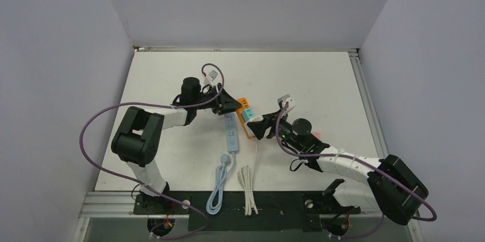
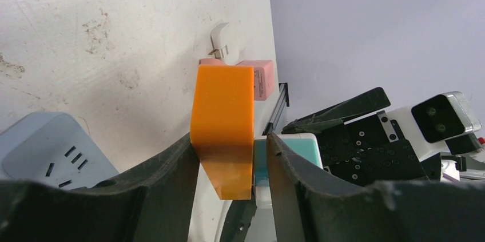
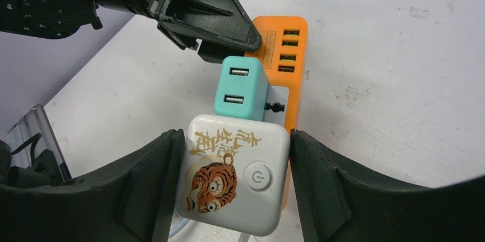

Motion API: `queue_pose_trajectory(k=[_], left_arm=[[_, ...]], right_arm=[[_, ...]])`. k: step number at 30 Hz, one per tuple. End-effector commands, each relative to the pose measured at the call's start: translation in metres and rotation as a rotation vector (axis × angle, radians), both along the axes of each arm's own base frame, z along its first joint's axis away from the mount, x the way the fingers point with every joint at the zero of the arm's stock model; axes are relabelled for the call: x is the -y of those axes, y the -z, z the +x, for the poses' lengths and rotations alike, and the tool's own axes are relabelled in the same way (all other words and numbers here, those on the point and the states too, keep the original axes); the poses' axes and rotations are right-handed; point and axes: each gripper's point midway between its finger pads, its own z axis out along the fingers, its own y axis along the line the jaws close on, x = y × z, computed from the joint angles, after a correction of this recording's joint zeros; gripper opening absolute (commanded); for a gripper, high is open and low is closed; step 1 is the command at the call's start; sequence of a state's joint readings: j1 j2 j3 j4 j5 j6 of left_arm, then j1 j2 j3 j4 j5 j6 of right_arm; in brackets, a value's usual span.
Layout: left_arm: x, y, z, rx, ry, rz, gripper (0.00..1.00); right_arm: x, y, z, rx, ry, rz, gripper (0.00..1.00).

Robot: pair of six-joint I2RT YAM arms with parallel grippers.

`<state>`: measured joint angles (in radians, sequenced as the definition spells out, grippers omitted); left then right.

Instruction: Pull the plug off the socket

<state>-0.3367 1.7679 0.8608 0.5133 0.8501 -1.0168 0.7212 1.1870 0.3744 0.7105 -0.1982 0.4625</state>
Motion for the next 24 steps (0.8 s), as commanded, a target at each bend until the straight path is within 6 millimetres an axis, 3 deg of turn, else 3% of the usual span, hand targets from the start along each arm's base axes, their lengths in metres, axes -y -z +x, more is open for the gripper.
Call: queue_pose_trajectory(k=[1, 5, 9, 12, 14, 17, 24], left_arm=[[0.005, -0.009, -0.002, 0.037, 0.036, -0.034, 0.4], [0.005, -0.002, -0.002, 0.015, 0.034, -0.018, 0.33], [0.001, 0.004, 0.001, 0.004, 0.028, 0.014, 0.12], [-0.016, 0.016, 0.011, -0.008, -0.023, 0.101, 0.0], [-0.025, 0.019, 0.016, 0.008, -0.05, 0.156, 0.0], [-0.033, 0.022, 0.019, 0.039, -0.058, 0.235, 0.0], [-0.039, 0.023, 0.022, 0.067, -0.061, 0.296, 0.0]], right_arm=[[-0.013, -0.037, 0.003, 0.116, -0.016, 0.083, 0.05], [-0.018, -0.034, 0.0, 0.116, -0.022, 0.071, 0.05], [-0.022, -0.027, 0.002, 0.101, -0.021, 0.041, 0.05], [-0.017, -0.008, 0.014, 0.052, 0.042, -0.019, 0.07], [-0.015, 0.006, 0.02, 0.008, 0.064, -0.053, 0.17], [-0.017, 0.021, 0.021, -0.037, 0.056, -0.077, 0.48], [-0.027, 0.035, 0.022, -0.075, 0.011, -0.127, 0.79]])
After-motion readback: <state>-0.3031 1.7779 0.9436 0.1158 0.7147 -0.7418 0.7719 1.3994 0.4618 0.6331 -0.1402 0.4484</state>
